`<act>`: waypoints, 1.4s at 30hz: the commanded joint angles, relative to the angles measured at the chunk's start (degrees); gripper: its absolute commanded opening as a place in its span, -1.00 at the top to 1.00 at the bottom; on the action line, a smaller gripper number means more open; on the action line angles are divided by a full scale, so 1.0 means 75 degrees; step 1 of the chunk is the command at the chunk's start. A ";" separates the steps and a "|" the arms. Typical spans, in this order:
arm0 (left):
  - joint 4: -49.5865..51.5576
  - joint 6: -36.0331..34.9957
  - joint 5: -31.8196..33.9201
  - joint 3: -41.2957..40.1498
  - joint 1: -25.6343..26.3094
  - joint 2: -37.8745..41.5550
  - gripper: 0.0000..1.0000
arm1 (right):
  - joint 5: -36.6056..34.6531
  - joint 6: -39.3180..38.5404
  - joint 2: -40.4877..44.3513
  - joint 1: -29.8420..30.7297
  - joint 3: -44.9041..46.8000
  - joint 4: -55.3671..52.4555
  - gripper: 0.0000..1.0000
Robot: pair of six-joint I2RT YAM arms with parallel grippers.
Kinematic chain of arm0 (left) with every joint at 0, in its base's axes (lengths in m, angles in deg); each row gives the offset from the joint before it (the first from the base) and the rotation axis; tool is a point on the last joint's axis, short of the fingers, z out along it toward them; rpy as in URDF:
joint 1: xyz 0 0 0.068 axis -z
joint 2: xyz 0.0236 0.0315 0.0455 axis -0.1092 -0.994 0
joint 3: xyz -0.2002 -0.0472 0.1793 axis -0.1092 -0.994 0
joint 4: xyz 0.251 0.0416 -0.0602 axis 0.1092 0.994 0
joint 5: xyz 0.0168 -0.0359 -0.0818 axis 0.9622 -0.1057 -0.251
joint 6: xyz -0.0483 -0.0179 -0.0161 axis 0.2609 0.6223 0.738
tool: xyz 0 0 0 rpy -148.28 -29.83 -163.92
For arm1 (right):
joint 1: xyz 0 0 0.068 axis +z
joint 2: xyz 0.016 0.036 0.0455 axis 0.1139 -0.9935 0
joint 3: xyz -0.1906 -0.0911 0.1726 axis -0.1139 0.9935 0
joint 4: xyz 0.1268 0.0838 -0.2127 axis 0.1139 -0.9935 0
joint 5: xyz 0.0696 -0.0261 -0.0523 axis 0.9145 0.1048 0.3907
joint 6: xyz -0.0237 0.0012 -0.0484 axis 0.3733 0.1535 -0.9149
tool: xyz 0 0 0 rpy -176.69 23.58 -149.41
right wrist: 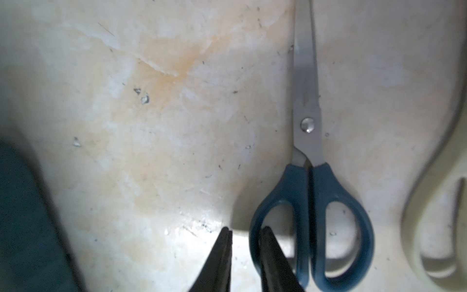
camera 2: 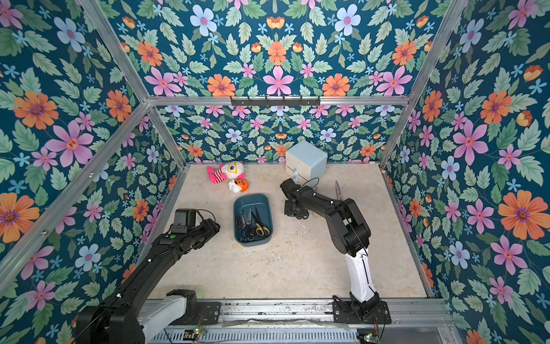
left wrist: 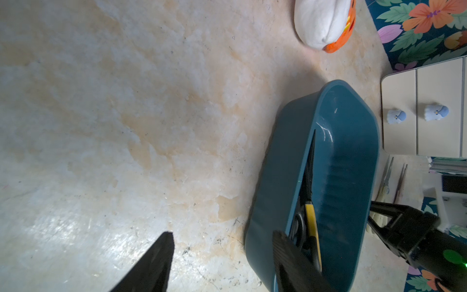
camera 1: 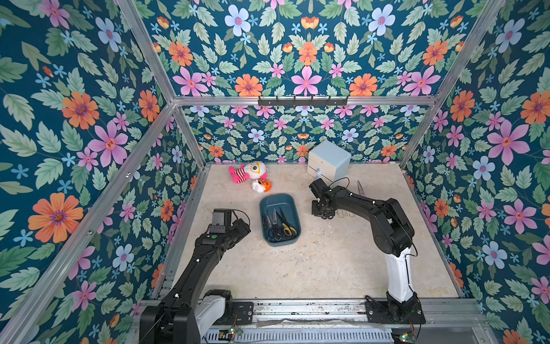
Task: Take the scissors out of the storage box
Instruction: Place the scissors at the center of the board, then pick up the scissors from the storage box.
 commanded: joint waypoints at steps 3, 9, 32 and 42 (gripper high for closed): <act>-0.0079 -0.0222 0.0011 0.0041 -0.0006 -0.0098 -0.34 | 0.0236 -0.0005 0.0422 0.0026 -0.0304 -0.0267 0.35; -0.0271 -0.0326 -0.0104 0.0080 -0.0006 -0.0378 -0.34 | 0.1239 0.0067 0.0947 0.0322 -0.0349 -0.0307 0.31; -0.0560 -0.0730 -0.0353 0.0089 -0.0029 -0.1031 -0.35 | 0.2638 0.0493 0.0477 0.2082 -0.0494 0.0016 0.27; -0.0319 -0.0707 -0.0168 0.0067 -0.0041 -0.0715 -0.36 | 0.2827 0.0154 0.0095 0.2099 -0.0662 -0.0165 0.29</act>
